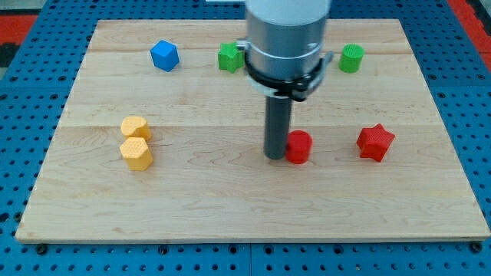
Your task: Move the blue triangle to the top right of the green star
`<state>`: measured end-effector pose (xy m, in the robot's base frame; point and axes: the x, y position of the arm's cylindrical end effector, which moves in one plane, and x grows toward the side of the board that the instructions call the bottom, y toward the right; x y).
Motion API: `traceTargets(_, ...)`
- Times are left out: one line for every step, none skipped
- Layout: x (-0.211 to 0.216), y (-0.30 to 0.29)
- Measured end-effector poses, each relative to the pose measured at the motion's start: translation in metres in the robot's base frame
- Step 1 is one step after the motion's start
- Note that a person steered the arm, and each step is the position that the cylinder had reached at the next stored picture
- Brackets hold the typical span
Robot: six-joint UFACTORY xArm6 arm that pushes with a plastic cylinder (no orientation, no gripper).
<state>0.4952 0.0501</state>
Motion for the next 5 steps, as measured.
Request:
traceTargets(0.000,0.021)
traceTargets(-0.003,0.021)
traceTargets(-0.061,0.011)
traceTargets(-0.130,0.010)
traceTargets(-0.140,0.010)
